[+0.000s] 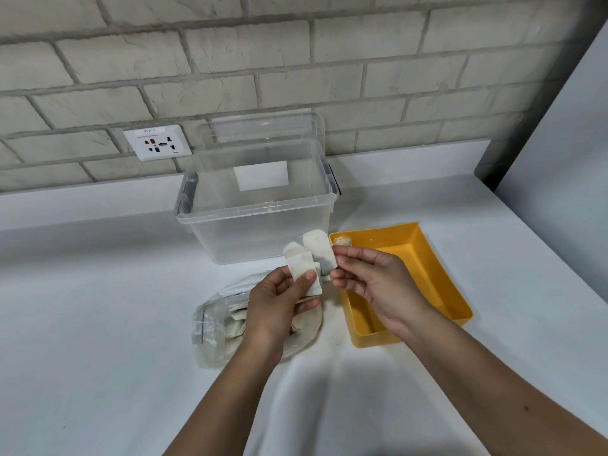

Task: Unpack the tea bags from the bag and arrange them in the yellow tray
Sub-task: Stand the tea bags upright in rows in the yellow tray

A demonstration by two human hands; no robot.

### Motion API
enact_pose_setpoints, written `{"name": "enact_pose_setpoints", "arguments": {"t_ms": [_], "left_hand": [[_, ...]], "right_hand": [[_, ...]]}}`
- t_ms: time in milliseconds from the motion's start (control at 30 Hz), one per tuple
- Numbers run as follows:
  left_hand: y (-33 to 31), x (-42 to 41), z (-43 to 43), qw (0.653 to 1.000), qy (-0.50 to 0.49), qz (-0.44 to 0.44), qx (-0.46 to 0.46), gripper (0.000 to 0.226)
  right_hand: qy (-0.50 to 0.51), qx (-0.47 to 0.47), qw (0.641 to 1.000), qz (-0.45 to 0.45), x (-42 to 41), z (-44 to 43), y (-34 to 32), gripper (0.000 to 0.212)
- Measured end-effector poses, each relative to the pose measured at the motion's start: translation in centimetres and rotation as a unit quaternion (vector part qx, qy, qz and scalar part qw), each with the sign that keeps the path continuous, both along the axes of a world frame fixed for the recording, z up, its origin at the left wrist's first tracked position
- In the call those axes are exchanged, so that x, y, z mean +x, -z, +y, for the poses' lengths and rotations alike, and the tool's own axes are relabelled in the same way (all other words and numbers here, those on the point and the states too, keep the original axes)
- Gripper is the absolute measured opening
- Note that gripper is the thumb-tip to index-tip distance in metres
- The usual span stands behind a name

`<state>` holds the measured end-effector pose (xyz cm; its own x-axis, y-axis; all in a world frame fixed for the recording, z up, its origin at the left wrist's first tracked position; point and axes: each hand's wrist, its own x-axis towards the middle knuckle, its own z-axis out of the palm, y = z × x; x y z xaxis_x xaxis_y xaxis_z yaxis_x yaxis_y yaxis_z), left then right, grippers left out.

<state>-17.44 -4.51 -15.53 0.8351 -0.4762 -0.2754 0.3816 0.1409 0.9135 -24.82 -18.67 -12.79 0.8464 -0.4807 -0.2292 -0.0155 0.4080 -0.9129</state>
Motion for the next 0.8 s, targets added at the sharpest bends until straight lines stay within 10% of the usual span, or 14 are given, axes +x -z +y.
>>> {"name": "enact_pose_setpoints", "arguments": {"t_ms": [800], "left_hand": [[-0.6, 0.6, 0.9, 0.995, -0.019, -0.070, 0.070, 0.008]], "right_hand": [[0.031, -0.289, 0.948, 0.131, 0.6, -5.3, 2.0, 0.006]]}}
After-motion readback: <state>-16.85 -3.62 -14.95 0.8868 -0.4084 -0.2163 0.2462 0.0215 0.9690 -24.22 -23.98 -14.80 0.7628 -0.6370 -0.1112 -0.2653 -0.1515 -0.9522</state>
